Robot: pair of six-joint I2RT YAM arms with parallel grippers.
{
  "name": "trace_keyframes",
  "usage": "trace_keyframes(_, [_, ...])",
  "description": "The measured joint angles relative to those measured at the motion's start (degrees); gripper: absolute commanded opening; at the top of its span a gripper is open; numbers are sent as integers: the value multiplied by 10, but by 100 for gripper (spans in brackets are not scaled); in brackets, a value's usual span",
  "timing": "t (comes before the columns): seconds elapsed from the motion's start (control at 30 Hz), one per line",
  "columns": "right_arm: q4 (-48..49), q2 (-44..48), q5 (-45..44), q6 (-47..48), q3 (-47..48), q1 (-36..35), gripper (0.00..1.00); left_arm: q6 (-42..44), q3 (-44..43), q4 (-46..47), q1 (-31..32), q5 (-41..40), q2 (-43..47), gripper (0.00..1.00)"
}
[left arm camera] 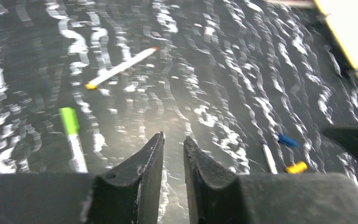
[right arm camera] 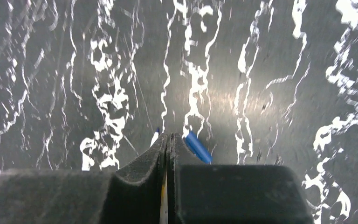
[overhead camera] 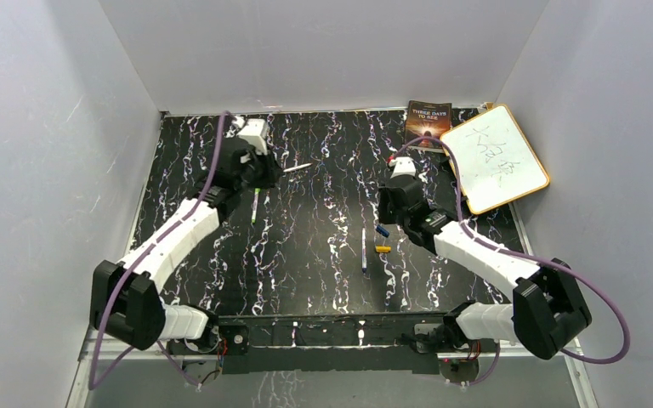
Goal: Insert the pens into the pen caps
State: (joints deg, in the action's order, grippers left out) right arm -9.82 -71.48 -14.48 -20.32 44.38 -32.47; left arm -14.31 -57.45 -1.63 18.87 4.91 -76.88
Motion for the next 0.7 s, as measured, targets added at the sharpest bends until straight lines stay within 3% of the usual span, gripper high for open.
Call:
trace_keyframes(0.07, [-18,0,15,-9,-15,0,0,-11,1,4,44,3,12,8])
trace_keyframes(0.1, [-24,-2,24,-12,-20,0,0,-18,3,9,62,11,15,10])
trace_keyframes(0.13, [-32,-6,32,-16,-22,0,1,-26,10,18,76,19,18,22])
trace_keyframes(0.2, [-35,-23,52,-23,-22,0,16,-45,34,39,85,32,30,47])
trace_keyframes(0.33, [-42,-68,88,-34,-22,-3,27,-71,68,44,81,35,48,74])
trace_keyframes(0.5, [-42,-83,115,-42,-30,-14,37,-80,73,44,79,31,59,87])
trace_keyframes(0.7, [-46,-101,123,-46,-29,-34,38,-83,89,46,79,26,80,90])
